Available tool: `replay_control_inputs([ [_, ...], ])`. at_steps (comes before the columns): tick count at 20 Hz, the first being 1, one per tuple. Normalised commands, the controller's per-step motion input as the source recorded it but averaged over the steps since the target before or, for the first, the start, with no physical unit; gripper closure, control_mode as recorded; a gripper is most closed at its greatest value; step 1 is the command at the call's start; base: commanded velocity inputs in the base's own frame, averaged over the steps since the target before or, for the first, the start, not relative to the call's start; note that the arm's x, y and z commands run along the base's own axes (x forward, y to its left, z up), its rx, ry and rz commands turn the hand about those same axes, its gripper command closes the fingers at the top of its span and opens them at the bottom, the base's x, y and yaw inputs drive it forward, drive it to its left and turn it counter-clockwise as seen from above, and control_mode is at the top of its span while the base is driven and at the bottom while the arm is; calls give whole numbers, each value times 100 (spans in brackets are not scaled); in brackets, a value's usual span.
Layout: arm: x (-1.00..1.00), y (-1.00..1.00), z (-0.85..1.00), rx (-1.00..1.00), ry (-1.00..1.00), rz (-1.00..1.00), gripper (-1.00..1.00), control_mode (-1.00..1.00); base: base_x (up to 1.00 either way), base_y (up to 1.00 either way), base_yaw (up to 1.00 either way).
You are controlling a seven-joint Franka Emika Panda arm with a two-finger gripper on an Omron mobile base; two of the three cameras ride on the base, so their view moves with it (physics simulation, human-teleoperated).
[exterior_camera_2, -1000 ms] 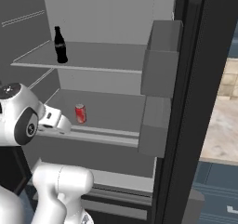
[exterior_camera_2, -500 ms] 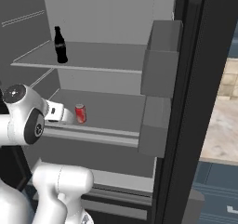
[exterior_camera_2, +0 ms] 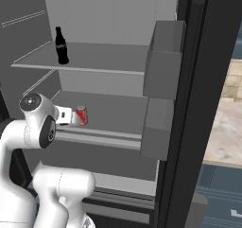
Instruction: Open the fridge, grab two sodas, and place both sodas inside the bowl with ice on the dining counter.
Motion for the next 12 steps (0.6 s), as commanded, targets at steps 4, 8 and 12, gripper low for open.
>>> replay_control_inputs([
  [4, 9, -1, -36, 1, -21, 4, -100, -100, 0, 0, 0],
  [8, 5, -1, -32, 0, -21, 0, -100, -100, 0, 0, 0],
  [12, 18, 0, -45, 2, -24, 0, -100, -100, 0, 0, 0],
])
